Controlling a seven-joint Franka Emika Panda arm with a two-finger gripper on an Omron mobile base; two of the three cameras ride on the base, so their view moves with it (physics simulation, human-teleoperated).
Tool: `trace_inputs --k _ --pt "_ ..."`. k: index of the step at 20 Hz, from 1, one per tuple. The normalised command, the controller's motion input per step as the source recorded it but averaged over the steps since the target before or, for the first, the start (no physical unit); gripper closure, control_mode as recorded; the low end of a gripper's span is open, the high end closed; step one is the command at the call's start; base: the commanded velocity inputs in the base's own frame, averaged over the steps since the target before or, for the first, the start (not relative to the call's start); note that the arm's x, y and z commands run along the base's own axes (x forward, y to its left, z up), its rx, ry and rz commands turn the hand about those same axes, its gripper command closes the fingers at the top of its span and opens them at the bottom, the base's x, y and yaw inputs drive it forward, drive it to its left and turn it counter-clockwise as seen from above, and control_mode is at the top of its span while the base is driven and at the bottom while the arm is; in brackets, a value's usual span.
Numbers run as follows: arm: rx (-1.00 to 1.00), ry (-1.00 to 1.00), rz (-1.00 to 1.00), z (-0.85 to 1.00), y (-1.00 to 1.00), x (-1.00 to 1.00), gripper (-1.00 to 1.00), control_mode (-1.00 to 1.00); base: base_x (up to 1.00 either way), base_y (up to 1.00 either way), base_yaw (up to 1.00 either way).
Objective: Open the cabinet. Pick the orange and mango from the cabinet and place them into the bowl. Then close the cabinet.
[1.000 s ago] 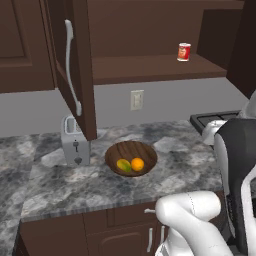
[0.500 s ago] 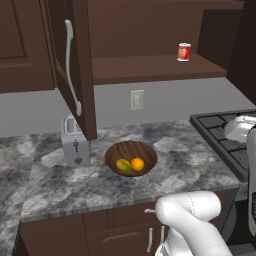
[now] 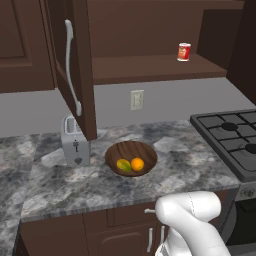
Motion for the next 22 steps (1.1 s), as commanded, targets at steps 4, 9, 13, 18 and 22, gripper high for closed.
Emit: trace_inputs --k 4,9,13,18,22 --pt "0.13 -0.19 0.0 0.19 -0.4 -0.04 -1.0 -1.0 0.0 0.0 0.0" --pt "0.12 -0.16 0.0 0.24 -0.43 -0.01 -1.0 -1.0 0.0 0.0 0.0" --pt "0.11 -0.16 0.0 0.1 -0.41 0.0 -1.0 -1.0 0.0 0.0 0.0" --pt "0.12 -0.14 0.0 0.0 -0.38 0.0 -1.0 -1.0 0.0 0.0 0.0" --pt "0.17 -0.03 0.0 0.0 -0.44 0.24 -1.0 -1.0 0.0 0.0 0.0"
